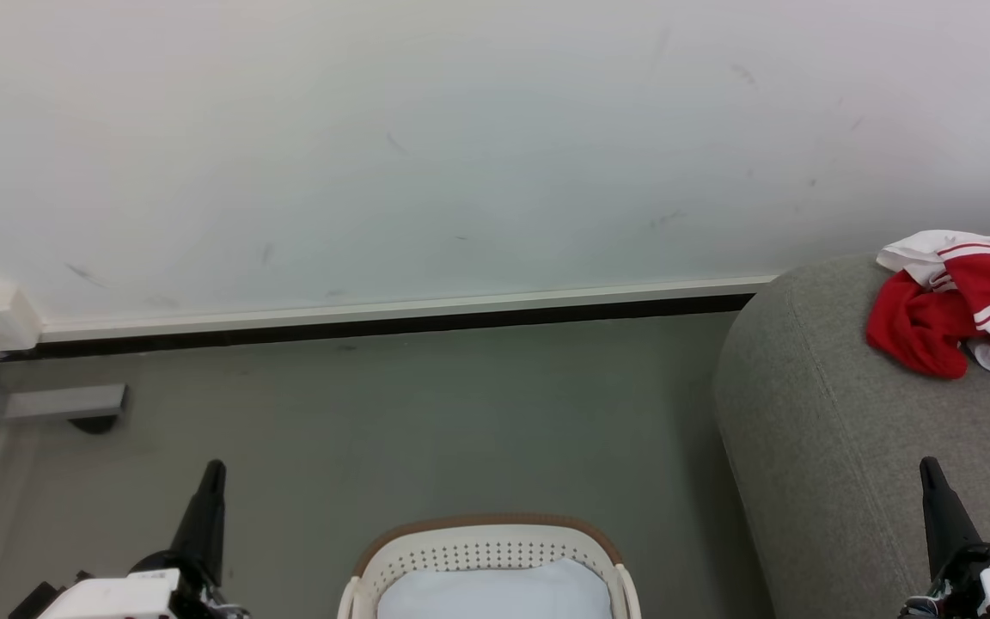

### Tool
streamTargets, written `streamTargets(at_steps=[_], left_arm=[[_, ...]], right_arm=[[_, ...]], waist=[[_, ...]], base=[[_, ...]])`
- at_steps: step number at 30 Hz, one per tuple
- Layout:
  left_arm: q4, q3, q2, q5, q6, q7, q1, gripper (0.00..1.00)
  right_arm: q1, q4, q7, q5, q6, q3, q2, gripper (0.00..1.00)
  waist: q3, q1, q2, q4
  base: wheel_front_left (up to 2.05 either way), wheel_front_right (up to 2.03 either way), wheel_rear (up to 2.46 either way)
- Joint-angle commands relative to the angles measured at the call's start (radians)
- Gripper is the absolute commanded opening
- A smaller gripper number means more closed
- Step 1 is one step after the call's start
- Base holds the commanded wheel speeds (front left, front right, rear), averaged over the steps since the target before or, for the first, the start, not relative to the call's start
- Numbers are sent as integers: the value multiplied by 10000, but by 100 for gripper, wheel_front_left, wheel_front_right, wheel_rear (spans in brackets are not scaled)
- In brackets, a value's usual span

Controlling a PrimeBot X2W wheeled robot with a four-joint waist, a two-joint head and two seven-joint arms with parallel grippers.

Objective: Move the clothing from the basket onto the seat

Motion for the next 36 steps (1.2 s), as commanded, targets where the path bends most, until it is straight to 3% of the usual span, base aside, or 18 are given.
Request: streamTargets(at_steps=[1,36], left_arm=[[-22,22,66,-136,-52,37,-94,0],[-24,20,66,-138,-52,36,-94,0]], right_arm=[[-118,-53,34,7,-21,-38,-70,0],[-118,-54,33,7,-21,-38,-70,0]], waist=[[0,0,0,0],[0,0,0,0]], base=[[0,0,0],[0,0,0]])
